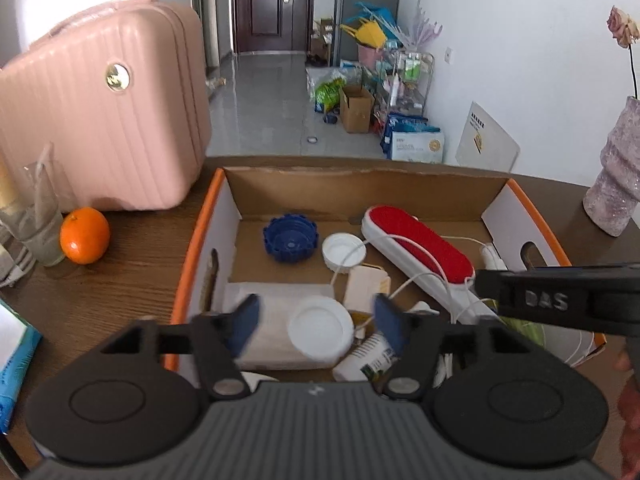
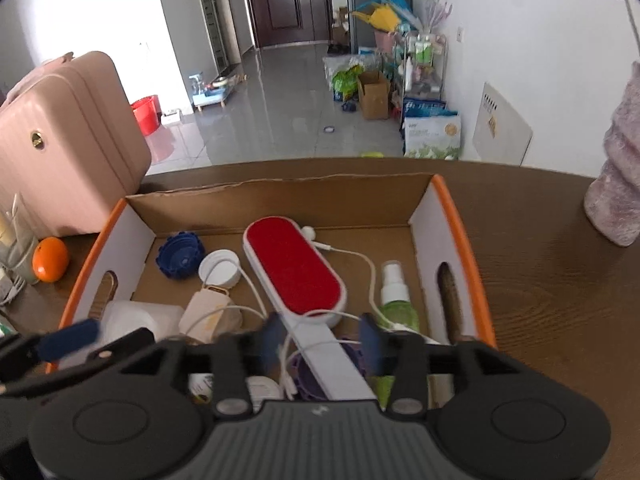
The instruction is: Organize rigid objects
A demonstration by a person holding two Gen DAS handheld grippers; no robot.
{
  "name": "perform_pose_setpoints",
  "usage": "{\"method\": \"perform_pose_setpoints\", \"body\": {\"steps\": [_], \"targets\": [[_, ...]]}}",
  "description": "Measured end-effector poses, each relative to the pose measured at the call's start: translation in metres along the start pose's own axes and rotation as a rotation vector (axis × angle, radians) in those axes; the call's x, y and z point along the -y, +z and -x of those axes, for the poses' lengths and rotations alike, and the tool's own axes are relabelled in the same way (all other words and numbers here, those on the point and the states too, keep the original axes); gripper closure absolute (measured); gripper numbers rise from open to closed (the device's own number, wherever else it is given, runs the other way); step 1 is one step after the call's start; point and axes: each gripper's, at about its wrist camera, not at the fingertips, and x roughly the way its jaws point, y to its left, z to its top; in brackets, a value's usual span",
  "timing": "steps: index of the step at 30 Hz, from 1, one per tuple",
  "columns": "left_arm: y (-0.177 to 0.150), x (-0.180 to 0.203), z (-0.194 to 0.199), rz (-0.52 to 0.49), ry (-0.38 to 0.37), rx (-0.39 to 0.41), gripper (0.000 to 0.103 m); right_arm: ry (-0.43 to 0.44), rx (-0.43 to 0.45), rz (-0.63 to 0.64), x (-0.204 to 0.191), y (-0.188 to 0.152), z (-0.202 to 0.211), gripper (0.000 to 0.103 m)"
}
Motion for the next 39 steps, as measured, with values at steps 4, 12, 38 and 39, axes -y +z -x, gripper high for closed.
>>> {"method": "perform_pose_setpoints", "body": {"steps": [4,12,38,39], "targets": [[-0.001,-0.004,0.016,-0.003,0.004,0.034,0.01,-0.005,0.043,-0.021,0.015,-0.012,0.019,0.03],[-0.016,-0.011,0.071,-0.005,0.017,0.132,0.0,0.003,0.161,-0.042,0.036,-0.046,0.075,0.008],[-0.242,-0.014,0.333,0.003,0.031,0.412,0.0,0.018,0.506,0.027,0.013,-0.316,0.331,0.0],[-0.25,-0.013,0.338,0.007,0.034,0.415,0.0,0.016,0.505,0.027,0.012,-0.326,0.335,0.0]]}}
